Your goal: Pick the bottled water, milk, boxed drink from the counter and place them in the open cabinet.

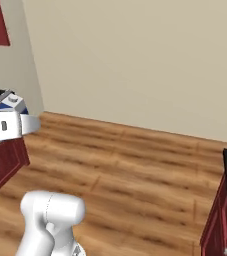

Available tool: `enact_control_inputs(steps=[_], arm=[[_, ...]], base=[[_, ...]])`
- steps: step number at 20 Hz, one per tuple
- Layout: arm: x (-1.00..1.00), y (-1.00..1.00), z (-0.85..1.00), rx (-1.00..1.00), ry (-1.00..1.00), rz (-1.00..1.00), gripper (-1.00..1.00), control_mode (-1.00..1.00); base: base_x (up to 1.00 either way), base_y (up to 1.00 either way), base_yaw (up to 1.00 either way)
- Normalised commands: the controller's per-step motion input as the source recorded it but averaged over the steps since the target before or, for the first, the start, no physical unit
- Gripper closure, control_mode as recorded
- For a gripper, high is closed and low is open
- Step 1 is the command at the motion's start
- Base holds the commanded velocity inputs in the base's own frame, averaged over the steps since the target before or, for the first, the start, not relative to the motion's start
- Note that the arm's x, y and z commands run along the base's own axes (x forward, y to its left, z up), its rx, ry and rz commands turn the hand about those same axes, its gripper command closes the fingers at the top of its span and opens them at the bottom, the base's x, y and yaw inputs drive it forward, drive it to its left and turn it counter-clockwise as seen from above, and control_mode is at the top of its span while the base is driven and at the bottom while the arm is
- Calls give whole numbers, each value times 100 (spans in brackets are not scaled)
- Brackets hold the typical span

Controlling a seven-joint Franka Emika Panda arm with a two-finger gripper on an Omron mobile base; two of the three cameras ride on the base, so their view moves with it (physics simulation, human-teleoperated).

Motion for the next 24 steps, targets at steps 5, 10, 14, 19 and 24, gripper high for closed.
enact_control_inputs(steps=[5,10,14,19,24], arm=[[0,0,0,0,0,0,100,100],[0,0,0,0,0,0,100,100],[0,0,0,0,0,0,100,100],[0,0,0,0,0,0,100,100],[0,0,0,0,0,0,100,100]], base=[[0,10,35],[4,11,35],[29,9,26],[44,16,18],[64,22,17]])
